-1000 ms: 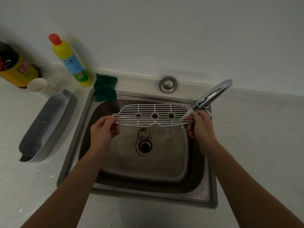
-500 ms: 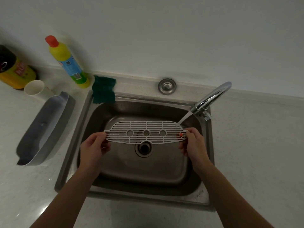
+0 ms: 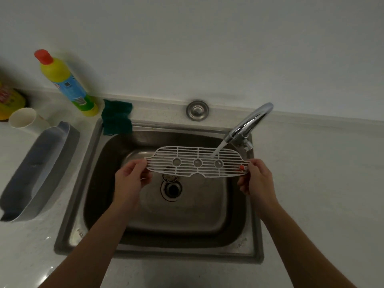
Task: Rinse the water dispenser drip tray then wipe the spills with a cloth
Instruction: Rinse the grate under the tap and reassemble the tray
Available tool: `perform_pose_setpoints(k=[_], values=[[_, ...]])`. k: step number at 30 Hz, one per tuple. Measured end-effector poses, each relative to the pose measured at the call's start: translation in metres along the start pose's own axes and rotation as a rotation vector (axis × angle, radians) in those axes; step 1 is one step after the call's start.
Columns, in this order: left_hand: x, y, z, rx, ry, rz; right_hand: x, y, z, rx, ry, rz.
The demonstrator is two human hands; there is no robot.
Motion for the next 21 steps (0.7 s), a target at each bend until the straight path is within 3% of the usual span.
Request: perform_pose_setpoints(k=[6,21], values=[[-0.024,-0.031,0.019,-0.007,0.029,-0.091,-0.02,0.047,-0.024,0.004,0.047,0.067],[-0.013,-0.021,0.105,-0.013,-0.129,-0.031,0.001,0.032,-0.09,0.068,0.165,0.012]])
Point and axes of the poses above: each hand's wrist, its own x-axis towards the middle knuckle, its own z-axis out of the palm, y = z × x, the point moved 5 cm from there along x, towards the middle knuckle, and after that the axes turned 15 degrees about -x, right-handed, at the moved point
